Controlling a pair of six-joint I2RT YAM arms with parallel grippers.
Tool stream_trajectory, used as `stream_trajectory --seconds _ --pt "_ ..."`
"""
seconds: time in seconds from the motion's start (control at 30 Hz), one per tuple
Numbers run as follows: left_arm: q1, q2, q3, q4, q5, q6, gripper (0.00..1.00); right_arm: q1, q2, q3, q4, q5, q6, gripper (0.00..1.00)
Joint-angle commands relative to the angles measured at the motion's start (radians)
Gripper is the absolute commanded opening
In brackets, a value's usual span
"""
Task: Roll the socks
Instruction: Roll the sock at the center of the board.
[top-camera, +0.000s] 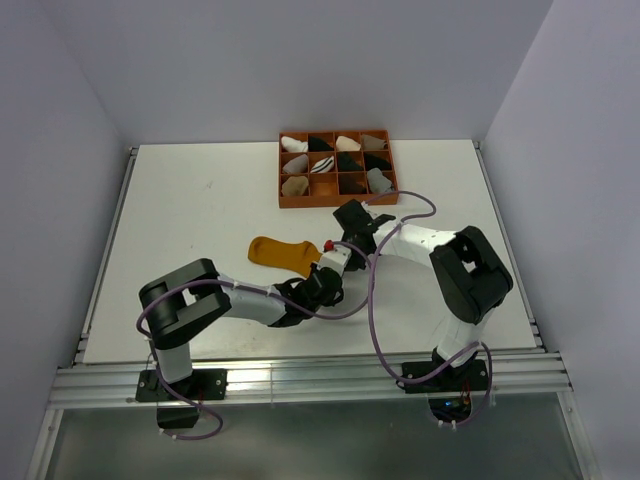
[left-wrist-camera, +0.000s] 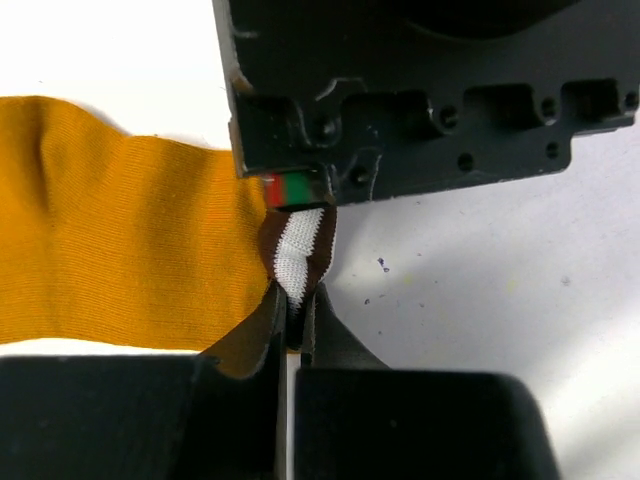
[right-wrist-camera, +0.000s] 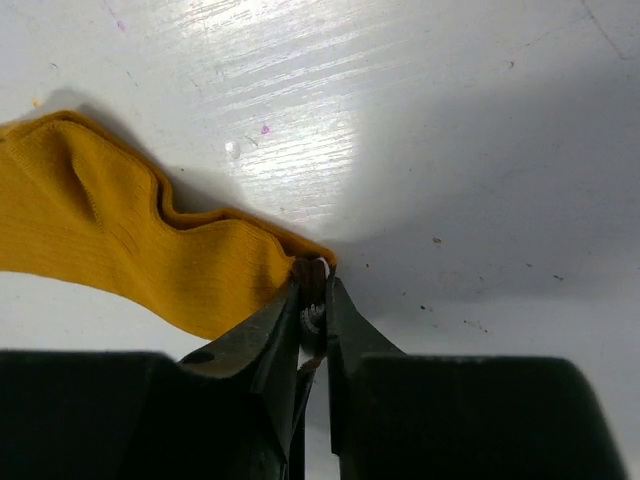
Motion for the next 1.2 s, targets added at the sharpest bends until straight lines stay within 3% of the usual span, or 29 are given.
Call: stream_trajectory --seconds 0.0,0.17,0.3,0.47,0.67,0.83,1.17 --pt "0.02 -0.044 -0.018 0.01 0.103 -0.072 0.01 0.003 -0.017 0.029 -0.001 -0.025 -0.025 0.2" --pt "0.111 -0.101 -0.054 -0.015 0.25 -0.213 0.01 -0.015 -0.084 0.023 0.017 -0.005 -0.022 0.41" --pt "0.167 -0.124 -0.074 -0.032 0.33 -0.3 0.01 -0.038 -0.164 -0.023 0.075 -0.005 0.012 0.5" --pt "0.246 -0.127 -0.119 0.008 0.48 -0.424 0.01 -0.045 -0.23 -0.087 0.144 0.016 0.047 0.51" --pt "0.322 -0.113 -0.206 0.171 0.643 -0.601 0.01 -0.042 -0.233 -0.145 0.213 0.001 0.088 0.51" --pt "0.341 -0.086 -0.249 0.264 0.694 -0.719 0.01 -0.02 -0.207 -0.177 0.259 -0.028 0.105 0.51" --pt "0.365 -0.06 -0.28 0.326 0.699 -0.818 0.01 0.003 -0.172 -0.208 0.278 -0.044 0.116 0.51"
